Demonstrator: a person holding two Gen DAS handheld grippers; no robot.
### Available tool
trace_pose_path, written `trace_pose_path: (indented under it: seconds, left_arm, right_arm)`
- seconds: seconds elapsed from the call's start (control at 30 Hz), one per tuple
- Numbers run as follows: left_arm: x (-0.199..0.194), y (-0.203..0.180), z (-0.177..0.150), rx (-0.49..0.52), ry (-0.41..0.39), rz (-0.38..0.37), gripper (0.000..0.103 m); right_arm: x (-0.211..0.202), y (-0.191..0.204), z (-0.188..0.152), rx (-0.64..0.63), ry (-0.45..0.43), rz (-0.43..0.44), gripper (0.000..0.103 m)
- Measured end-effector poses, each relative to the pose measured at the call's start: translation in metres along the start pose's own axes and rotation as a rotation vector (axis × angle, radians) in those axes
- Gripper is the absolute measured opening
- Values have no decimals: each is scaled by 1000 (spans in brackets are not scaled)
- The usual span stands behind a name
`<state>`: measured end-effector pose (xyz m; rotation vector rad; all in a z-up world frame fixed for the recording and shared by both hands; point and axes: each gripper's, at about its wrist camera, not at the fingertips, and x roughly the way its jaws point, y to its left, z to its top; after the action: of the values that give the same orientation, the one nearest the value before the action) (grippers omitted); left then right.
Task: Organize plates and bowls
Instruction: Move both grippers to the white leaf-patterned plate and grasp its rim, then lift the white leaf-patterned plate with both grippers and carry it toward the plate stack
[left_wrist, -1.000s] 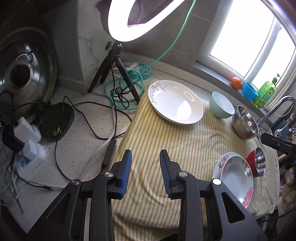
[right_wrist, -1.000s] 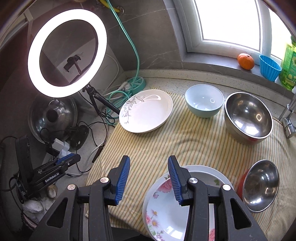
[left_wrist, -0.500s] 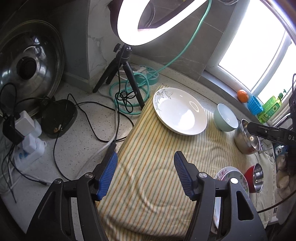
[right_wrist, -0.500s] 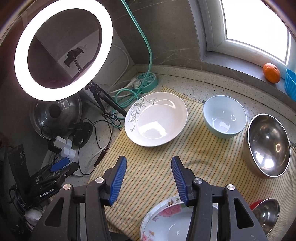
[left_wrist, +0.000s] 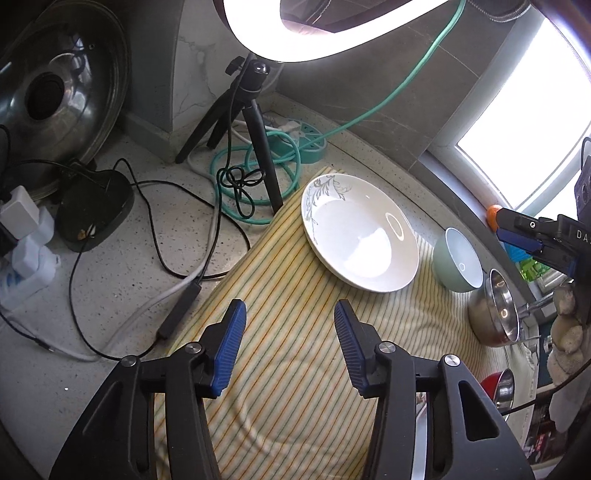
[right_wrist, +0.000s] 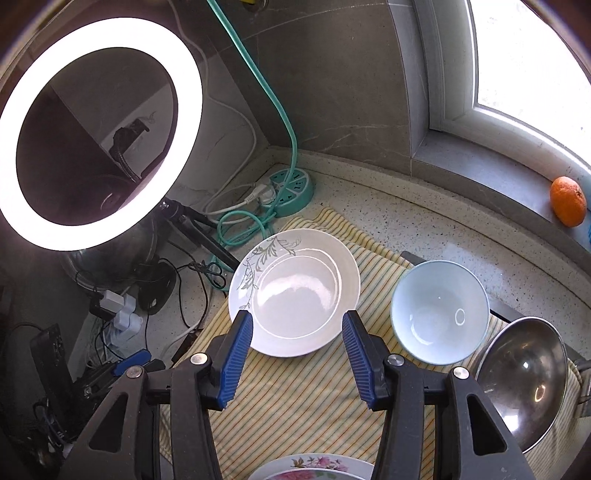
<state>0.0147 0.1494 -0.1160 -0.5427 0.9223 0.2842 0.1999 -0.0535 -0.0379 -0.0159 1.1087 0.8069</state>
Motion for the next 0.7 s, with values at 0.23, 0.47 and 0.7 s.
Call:
trace_pose_path:
  seconds: [0.23,0.47,0.7]
  left_arm:
    - [29,-4,7,-73,23,-34,32]
    - [55,-11,18,-114,43,-59,26]
    - [75,-8,26,-189,55,-67,19]
  right_arm:
    - [35,-9,29,-37,54,10,41]
    - [83,-25,50,-40,158,19,25]
    - [127,-51,65,20,243,39,17]
